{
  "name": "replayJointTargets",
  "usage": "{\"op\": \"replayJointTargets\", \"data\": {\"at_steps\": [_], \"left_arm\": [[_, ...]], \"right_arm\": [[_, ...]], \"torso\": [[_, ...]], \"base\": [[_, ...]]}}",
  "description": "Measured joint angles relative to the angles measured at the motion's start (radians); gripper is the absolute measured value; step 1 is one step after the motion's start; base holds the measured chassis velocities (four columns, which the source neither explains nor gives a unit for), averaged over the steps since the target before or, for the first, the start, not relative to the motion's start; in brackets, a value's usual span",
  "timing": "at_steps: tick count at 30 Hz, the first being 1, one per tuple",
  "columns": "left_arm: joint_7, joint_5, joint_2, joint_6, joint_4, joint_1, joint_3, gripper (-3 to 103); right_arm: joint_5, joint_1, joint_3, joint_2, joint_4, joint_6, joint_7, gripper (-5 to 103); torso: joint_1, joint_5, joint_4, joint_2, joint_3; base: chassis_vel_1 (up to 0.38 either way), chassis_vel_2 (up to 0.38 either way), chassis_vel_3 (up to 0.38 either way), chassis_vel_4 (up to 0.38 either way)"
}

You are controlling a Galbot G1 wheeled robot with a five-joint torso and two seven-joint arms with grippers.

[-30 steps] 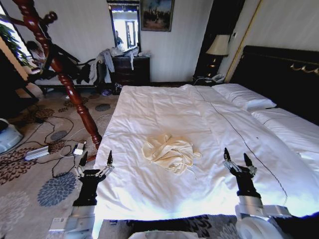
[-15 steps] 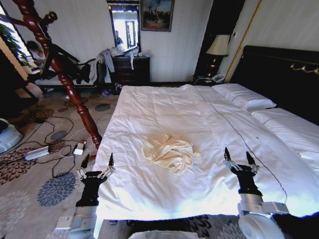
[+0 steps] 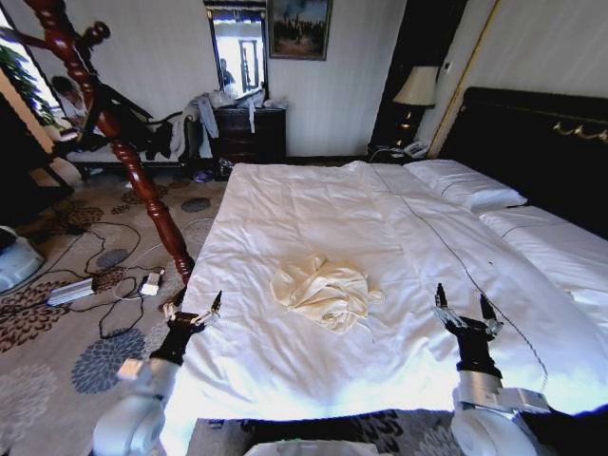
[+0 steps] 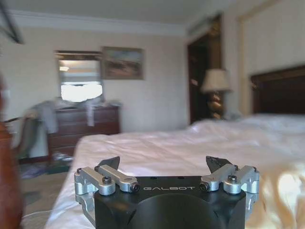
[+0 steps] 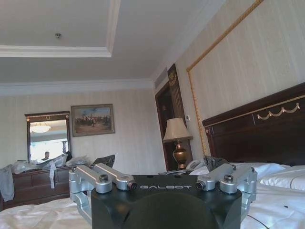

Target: Pick up the clothes from the bed and hang them on the clothes hanger.

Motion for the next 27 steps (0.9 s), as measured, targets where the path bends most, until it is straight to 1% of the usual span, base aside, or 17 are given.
{"op": "replayJointTargets", "data": {"at_steps": [1,2,3,4,5,8,9,11,12,13,14,18,19,22,23,24,27], "left_arm": [[0.0,0.0,0.0,0.0,0.0,0.0,0.0,100],[0.012,0.015,0.054,0.009,0.038,-0.04,0.026,100],[0.015,0.02,0.066,0.011,0.046,-0.049,0.032,100],[0.023,0.05,0.127,0.016,0.089,-0.105,0.078,100],[0.023,0.05,0.127,0.016,0.089,-0.105,0.078,100],[0.045,0.098,0.216,0.013,0.173,-0.269,0.227,100],[0.045,0.098,0.216,0.013,0.173,-0.269,0.227,100],[0.05,0.122,0.241,0.003,0.215,-0.377,0.33,100],[0.055,0.145,0.249,-0.007,0.25,-0.452,0.413,100],[0.058,0.157,0.252,-0.014,0.269,-0.491,0.458,100],[0.058,0.157,0.252,-0.014,0.269,-0.491,0.458,100],[0.082,0.202,0.244,-0.052,0.357,-0.643,0.666,100],[0.082,0.202,0.244,-0.052,0.357,-0.643,0.666,100],[0.101,0.214,0.212,-0.071,0.411,-0.744,0.794,103],[0.102,0.216,0.199,-0.076,0.426,-0.771,0.83,101],[0.102,0.216,0.199,-0.076,0.426,-0.771,0.83,101],[0.102,0.251,0.148,-0.094,0.483,-0.834,0.906,99]], "right_arm": [[0.0,0.0,0.0,0.0,0.0,0.0,0.0,100],[0.0,0.001,0.001,0.005,-0.003,0.0,0.002,100],[0.0,0.001,0.001,0.008,-0.004,0.0,0.002,100],[0.0,0.005,0.002,0.018,-0.008,0.0,0.004,100],[0.0,0.005,0.002,0.018,-0.008,0.0,0.004,100],[-0.003,0.013,0.002,0.046,-0.016,-0.006,0.007,100],[-0.003,0.013,0.002,0.046,-0.016,-0.006,0.007,100],[-0.006,0.014,0.002,0.054,-0.022,-0.009,0.01,100],[-0.008,0.014,0.003,0.058,-0.029,-0.01,0.012,100],[-0.008,0.014,0.005,0.06,-0.034,-0.011,0.013,100],[-0.008,0.014,0.005,0.06,-0.034,-0.011,0.013,100],[-0.005,0.023,0.018,0.062,-0.062,-0.016,0.028,100],[-0.005,0.023,0.018,0.062,-0.062,-0.016,0.028,100],[-0.001,0.043,0.025,0.062,-0.076,-0.017,0.033,100],[0.001,0.05,0.026,0.065,-0.078,-0.017,0.034,100],[0.001,0.05,0.026,0.065,-0.078,-0.017,0.034,100],[0.002,0.068,0.023,0.077,-0.081,-0.017,0.036,100]], "torso": [[0.0,0.0,0.0,0.0,0.0],[0.0,0.0007,-0.0001,0.0,0.0],[0.0,0.0007,-0.0001,0.0,0.0],[0.0,0.0007,-0.0003,0.0,0.0],[0.0,0.0007,-0.0003,0.0,0.0],[0.0,0.0009,0.0,0.0,0.0],[0.0,0.0009,0.0,0.0,0.0],[0.0,0.0009,-0.0009,0.0,0.0],[0.0,0.0007,-0.0009,0.0,0.0],[0.0,0.0007,-0.0007,0.0,0.0],[0.0,0.0007,-0.0007,0.0,0.0],[0.0,0.0009,-0.0001,0.0,0.0],[0.0,0.0009,-0.0001,0.0,0.0],[0.0,0.001,-0.0003,0.0,0.0],[0.0,0.0011,-0.0005,0.0,0.0],[0.0,0.0011,-0.0005,0.0,0.0],[0.0,0.0009,-0.0002,0.0,0.0]], "base": [[0.0,0.0,0.0,0.0],[0.0,0.0,0.0,0.0],[0.0,0.0,0.0,0.0],[0.0,0.0,0.0,0.0],[0.0,0.0,0.0,0.0],[0.0,0.0,0.0,0.0],[0.0,0.0,0.0,0.0],[0.0,0.0,0.0,0.0],[0.0,0.0,0.0,0.0],[0.0,0.0,0.0,0.0],[0.0,0.0,0.0,0.0],[0.0,0.0,0.0,0.0],[0.0,0.0,0.0,0.0],[0.0,0.0,0.0,0.0],[0.0,0.0,0.0,0.0],[0.0,0.0,0.0,0.0],[0.0,0.0,0.0,0.0]]}}
